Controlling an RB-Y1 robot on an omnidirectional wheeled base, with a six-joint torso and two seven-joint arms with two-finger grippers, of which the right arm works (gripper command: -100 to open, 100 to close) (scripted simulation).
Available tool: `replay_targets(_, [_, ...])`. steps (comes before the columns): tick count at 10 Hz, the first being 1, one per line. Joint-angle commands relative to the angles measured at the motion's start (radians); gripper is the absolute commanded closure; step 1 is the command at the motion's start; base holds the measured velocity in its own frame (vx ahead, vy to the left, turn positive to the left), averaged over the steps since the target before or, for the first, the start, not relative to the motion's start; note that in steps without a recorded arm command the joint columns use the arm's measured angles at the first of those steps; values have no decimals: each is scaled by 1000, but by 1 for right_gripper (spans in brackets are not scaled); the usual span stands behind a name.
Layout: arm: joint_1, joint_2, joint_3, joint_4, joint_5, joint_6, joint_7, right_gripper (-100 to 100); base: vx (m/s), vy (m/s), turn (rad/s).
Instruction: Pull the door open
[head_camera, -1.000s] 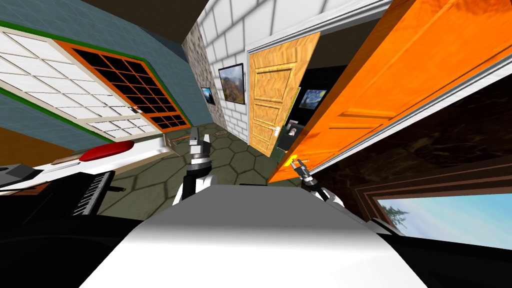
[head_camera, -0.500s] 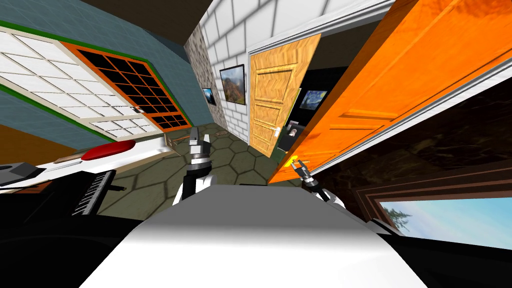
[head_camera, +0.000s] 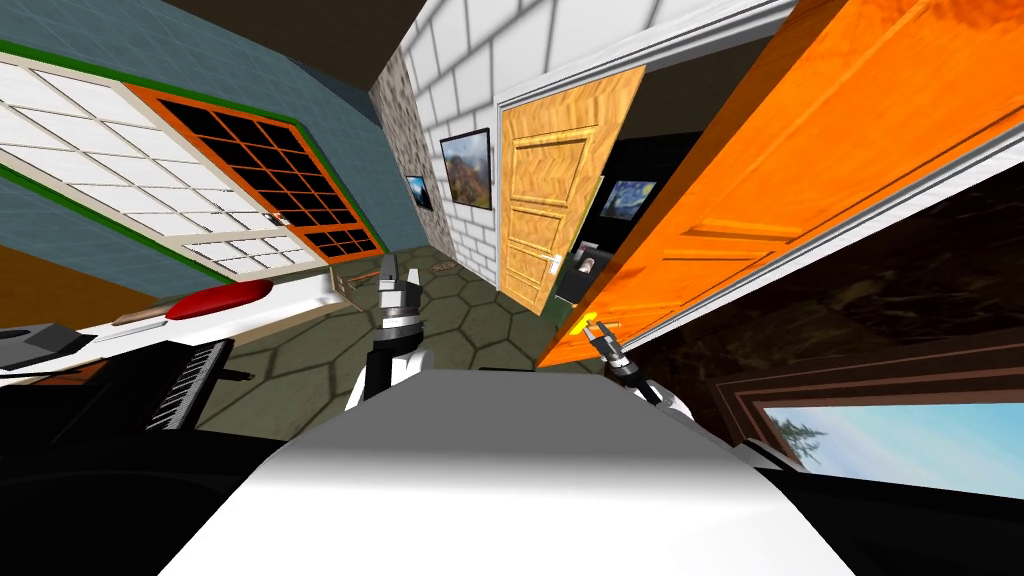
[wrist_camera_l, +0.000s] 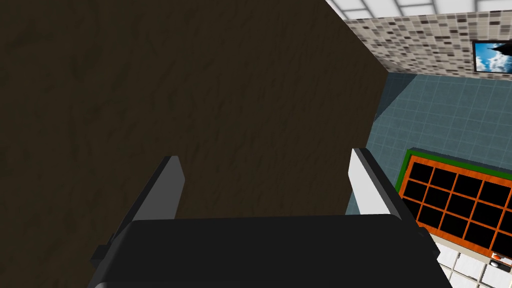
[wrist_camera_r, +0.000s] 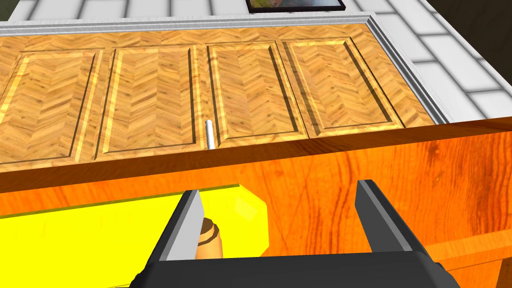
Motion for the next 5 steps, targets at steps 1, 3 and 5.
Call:
replay_targets(1, [17, -12, -9, 30, -7, 1, 4, -100, 43, -6, 14])
replay_targets(3, [31, -13, -12, 48, -9, -32, 7, -100, 24, 12, 17])
replay_targets(5, [31, -13, -12, 48, -9, -32, 7, -100, 28, 3, 5])
